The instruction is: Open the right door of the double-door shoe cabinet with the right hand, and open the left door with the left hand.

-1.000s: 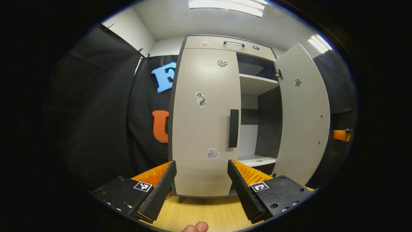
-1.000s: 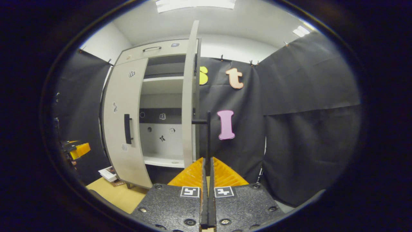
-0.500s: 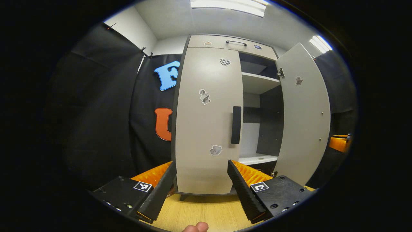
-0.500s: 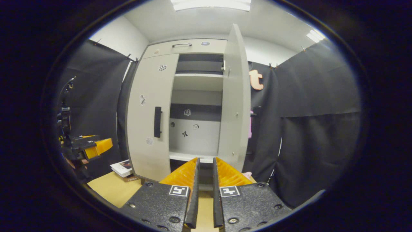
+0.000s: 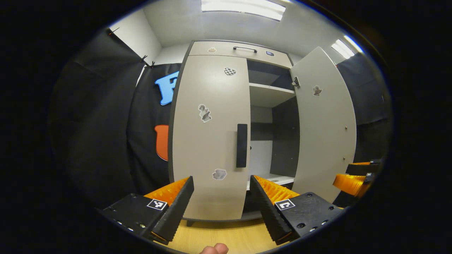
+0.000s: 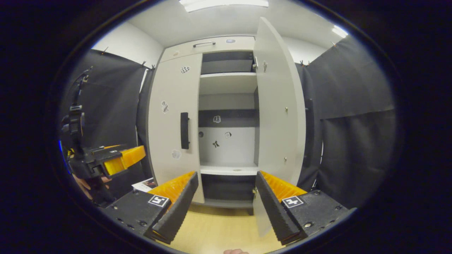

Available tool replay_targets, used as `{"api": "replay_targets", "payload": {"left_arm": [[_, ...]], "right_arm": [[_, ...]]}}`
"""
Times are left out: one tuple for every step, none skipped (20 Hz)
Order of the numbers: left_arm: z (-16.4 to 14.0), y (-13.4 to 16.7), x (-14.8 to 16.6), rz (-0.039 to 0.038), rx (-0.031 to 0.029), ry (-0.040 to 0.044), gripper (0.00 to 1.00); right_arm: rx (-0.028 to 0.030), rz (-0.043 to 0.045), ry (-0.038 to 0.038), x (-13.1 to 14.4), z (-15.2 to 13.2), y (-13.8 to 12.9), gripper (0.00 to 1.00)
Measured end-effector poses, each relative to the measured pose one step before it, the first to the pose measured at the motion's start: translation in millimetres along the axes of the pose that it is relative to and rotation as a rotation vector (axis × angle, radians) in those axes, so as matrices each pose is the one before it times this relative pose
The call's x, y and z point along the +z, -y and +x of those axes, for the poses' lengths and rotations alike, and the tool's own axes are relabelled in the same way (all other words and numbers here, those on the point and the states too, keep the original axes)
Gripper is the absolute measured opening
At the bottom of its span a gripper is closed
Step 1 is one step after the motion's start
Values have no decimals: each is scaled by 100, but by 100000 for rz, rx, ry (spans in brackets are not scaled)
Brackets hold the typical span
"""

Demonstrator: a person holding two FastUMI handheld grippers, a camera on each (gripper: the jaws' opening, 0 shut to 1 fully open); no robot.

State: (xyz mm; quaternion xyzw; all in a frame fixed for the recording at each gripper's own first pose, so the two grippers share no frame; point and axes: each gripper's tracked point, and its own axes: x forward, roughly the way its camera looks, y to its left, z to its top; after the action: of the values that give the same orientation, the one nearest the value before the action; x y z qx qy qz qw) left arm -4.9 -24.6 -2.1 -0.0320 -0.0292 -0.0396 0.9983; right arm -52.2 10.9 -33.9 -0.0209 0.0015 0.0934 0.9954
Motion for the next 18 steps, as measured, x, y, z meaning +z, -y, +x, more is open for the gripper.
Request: {"api": "replay_targets", "payload": {"left_arm": [[1233,445,702,-986,-715,1187,95],[1389,333,583,-53,-371,924,95],[1432,267,391,669,-84,192,95],[1368,95,129,1273,854,-280,95],[1396,132,39,1387,610,-261,95],[1327,231,-60,1008,371,-328,95],[1333,271,-248,469,-45,-882,95],[1274,457,-282,643,-480,-1202,95],[1158,244,-661,862,258,-2130,95],[866,157,-634,702,260,-2239,95],[1331,362,-742,413,-109,-2289,95],[986,193,-254,101,214,-883,95],[916,160,-10,-303,256,-826,95],[772,324,-238,-612,-145,-948,95],[581,239,-144,-535,-308,-860,95],[436,202,-23,-206,-22,-230,95],[287,92,205,20,293,129,95],[104,-81,146,-443,893,441,95]], "right_arm": [[781,358,526,129,-14,-3,100],[508,116,328,134,-57,-38,100],[310,-533,-196,-106,-60,-1,100],[295,-748,20,-86,-247,-50,100],[55,-694,6,15,-137,-60,100],[-116,-488,61,40,-111,140,100],[136,-467,-91,-53,-176,4,100],[237,-242,1,25,-184,-3,100],[-29,-75,67,75,-98,51,100],[-164,-30,369,76,-182,191,100],[-358,29,415,129,-155,256,100],[-248,-17,590,221,-66,192,100],[-304,42,623,135,-5,97,100],[-372,24,0,28,27,152,100],[-351,43,-333,-128,60,239,100],[-264,228,-204,-92,61,186,100],[-285,311,-405,-155,20,108,100],[-213,368,-516,-198,125,124,100]]}}
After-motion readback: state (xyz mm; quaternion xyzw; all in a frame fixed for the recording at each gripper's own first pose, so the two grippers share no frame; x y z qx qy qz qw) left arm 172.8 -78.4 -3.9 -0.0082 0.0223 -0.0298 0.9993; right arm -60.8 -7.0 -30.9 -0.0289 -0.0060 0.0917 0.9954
